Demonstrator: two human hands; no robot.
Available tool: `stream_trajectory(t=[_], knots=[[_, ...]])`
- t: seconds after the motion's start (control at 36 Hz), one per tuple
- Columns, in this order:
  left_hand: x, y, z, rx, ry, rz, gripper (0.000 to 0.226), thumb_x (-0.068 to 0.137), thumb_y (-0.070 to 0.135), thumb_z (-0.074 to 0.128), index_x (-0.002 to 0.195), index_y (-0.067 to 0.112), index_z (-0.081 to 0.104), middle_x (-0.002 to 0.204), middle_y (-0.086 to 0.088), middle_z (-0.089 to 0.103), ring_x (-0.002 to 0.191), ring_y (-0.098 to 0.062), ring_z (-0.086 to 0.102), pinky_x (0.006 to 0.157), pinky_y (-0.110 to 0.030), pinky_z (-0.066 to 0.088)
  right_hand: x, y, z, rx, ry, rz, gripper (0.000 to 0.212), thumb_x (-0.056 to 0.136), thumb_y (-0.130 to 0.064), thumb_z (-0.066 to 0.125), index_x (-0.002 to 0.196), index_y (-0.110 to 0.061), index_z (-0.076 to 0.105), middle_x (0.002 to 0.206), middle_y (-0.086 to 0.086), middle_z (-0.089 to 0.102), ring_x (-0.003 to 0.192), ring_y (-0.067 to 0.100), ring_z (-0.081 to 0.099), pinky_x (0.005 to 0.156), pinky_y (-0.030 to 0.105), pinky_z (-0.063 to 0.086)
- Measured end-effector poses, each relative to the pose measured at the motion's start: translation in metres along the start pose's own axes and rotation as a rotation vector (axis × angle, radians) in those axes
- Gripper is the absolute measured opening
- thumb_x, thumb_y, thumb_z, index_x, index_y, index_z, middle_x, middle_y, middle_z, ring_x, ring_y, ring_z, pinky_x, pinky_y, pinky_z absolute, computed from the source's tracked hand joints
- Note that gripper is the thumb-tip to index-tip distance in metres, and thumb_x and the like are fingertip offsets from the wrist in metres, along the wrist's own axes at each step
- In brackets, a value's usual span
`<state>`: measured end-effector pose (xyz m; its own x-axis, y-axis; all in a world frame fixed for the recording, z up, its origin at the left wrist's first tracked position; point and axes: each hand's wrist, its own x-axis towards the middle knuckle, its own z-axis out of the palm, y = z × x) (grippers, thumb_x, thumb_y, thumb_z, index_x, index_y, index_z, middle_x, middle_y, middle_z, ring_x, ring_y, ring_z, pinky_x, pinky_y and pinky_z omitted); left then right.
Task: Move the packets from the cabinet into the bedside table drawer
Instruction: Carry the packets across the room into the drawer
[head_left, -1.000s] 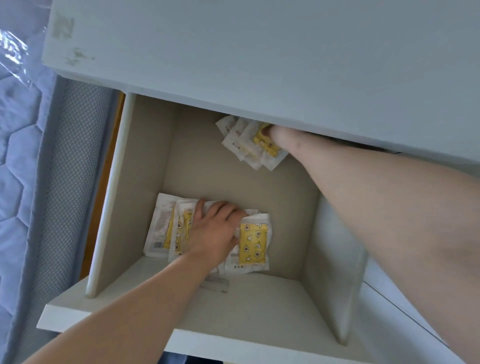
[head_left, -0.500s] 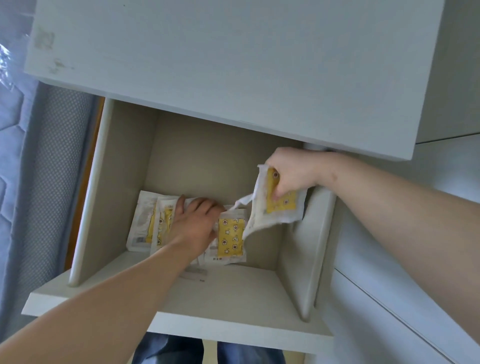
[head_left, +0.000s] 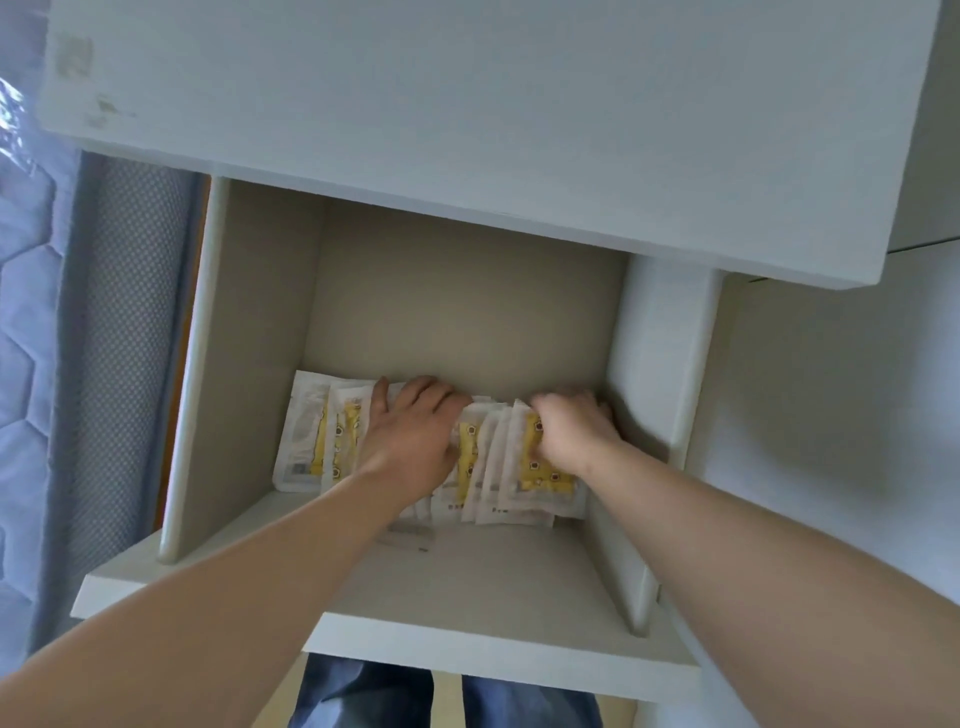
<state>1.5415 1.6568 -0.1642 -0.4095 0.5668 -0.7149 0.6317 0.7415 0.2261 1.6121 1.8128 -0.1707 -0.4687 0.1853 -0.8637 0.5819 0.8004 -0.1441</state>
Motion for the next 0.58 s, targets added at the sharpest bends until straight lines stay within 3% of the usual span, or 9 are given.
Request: stream_trajectory(t=[0.14, 0.28, 0.33, 0.39, 0.47, 0.58], knots=[[0.000, 0.013, 0.000, 0.047, -0.073, 0.097, 0.067, 0.094, 0.031, 0.041, 0.151, 0.026, 0.005, 0.158, 0.009, 0.007, 0.146, -0.013, -0.007, 0.112, -0.053, -0.011, -0.014, 0.000, 0.007, -0.109, 0.052, 0.020, 0.040, 0.091, -0.001, 0.044, 0.131, 0.000, 0.039, 0.134, 0.020, 0.040, 0.124, 0.034, 0.040, 0.101, 0.037, 0.034], [0.000, 0.029, 0.003, 0.090, -0.164, 0.117, 0.063, 0.096, 0.041, 0.038, 0.150, 0.023, 0.011, 0.159, 0.007, -0.001, 0.146, -0.016, -0.011, 0.111, -0.057, -0.012, -0.025, -0.006, 0.035, -0.098, 0.022, 0.116, 0.046, 0.100, -0.007, 0.021, 0.142, 0.010, 0.013, 0.148, 0.029, 0.020, 0.137, 0.036, 0.025, 0.112, 0.040, 0.017], [-0.001, 0.033, 0.003, 0.077, -0.147, 0.092, 0.058, 0.098, 0.041, 0.035, 0.149, 0.021, 0.015, 0.158, 0.005, 0.004, 0.146, -0.015, -0.008, 0.112, -0.055, -0.011, -0.024, -0.008, 0.044, -0.070, 0.130, 0.113, 0.047, 0.096, -0.003, 0.013, 0.139, 0.014, 0.014, 0.143, 0.037, 0.026, 0.132, 0.042, 0.033, 0.111, 0.042, 0.022], [-0.002, 0.034, 0.004, 0.053, -0.093, 0.066, 0.050, 0.099, 0.035, 0.035, 0.145, 0.019, 0.023, 0.157, 0.003, 0.013, 0.146, -0.015, -0.002, 0.113, -0.054, -0.009, -0.025, -0.010, 0.041, -0.042, 0.257, 0.114, 0.047, 0.091, 0.000, 0.017, 0.135, 0.011, 0.020, 0.131, 0.042, 0.038, 0.119, 0.047, 0.048, 0.102, 0.042, 0.038], [-0.003, 0.031, 0.003, 0.070, 0.011, -0.018, 0.050, 0.098, 0.033, 0.037, 0.143, 0.018, 0.023, 0.155, 0.000, 0.016, 0.146, -0.018, 0.001, 0.113, -0.056, -0.008, -0.027, -0.008, 0.038, -0.010, 0.037, 0.109, 0.053, 0.099, -0.007, 0.028, 0.147, -0.001, 0.006, 0.148, 0.033, 0.015, 0.134, 0.041, 0.030, 0.108, 0.041, 0.028], [-0.005, 0.016, 0.005, 0.070, -0.019, -0.199, 0.060, 0.098, 0.043, 0.030, 0.148, 0.018, 0.007, 0.157, -0.003, 0.002, 0.146, -0.027, -0.007, 0.113, -0.056, -0.006, -0.026, -0.010, 0.036, 0.164, -0.023, 0.148, 0.067, 0.094, 0.001, 0.038, 0.149, -0.013, 0.002, 0.155, 0.018, -0.007, 0.135, 0.041, 0.026, 0.100, 0.044, 0.040]])
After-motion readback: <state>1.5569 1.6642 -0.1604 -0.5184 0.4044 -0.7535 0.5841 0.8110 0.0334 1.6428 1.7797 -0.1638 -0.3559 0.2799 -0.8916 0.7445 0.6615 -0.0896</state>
